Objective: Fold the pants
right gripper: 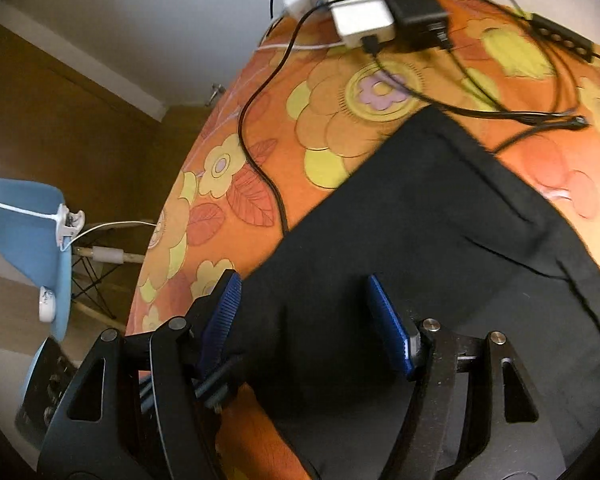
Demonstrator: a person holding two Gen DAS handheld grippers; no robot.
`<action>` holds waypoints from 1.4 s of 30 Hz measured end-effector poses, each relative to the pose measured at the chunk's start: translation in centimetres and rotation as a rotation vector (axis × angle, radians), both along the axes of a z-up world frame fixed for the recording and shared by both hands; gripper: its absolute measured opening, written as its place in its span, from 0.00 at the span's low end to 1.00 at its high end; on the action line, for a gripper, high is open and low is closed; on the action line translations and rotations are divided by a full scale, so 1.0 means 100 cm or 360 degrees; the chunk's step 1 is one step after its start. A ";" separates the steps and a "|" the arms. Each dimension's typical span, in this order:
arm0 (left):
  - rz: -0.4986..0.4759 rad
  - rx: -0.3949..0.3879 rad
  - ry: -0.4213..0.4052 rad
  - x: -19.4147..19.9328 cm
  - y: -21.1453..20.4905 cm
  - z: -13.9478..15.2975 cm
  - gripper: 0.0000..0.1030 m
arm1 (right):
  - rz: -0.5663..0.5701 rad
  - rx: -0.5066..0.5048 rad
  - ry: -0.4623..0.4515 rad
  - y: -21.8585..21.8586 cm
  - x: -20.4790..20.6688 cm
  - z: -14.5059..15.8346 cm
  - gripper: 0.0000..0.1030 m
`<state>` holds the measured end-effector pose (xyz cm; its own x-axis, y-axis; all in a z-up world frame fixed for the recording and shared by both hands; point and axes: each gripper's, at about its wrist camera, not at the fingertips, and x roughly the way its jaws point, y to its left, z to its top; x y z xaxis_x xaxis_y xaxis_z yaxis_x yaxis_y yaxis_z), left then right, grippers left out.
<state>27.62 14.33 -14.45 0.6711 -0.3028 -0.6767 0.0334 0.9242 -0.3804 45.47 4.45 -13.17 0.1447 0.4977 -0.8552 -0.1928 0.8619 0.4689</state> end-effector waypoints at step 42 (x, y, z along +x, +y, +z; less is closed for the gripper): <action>-0.0185 0.0396 -0.0157 -0.014 -0.062 0.021 0.21 | -0.0038 -0.0183 0.0106 -0.007 0.024 -0.002 0.07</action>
<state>26.25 8.16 -12.33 0.7078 -0.2143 -0.6731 0.1702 0.9765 -0.1319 47.90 3.78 -13.41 0.0966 0.3928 -0.9145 -0.1433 0.9147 0.3778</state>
